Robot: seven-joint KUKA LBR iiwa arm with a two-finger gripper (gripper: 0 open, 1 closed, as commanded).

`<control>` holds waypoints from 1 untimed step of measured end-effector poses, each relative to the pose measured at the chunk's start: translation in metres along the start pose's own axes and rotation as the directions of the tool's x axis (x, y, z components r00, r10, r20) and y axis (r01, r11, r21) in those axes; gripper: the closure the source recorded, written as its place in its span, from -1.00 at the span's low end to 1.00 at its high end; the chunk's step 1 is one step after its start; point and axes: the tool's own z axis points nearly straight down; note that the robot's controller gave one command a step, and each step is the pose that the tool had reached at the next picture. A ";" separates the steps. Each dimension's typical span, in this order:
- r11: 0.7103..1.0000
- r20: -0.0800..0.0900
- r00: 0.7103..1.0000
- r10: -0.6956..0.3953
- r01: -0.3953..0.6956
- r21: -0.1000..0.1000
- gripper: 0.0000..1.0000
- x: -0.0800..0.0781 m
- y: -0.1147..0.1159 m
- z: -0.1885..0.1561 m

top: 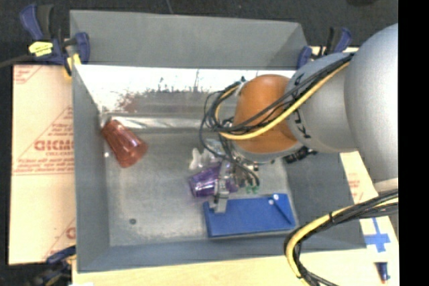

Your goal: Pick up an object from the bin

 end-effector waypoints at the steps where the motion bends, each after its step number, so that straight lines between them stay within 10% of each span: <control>1: 0.999 0.004 0.999 -0.047 0.047 -0.002 1.00 0.004 -0.008 0.001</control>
Offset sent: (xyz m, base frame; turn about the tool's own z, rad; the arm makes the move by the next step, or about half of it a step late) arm 0.0000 0.0000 0.0000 0.0000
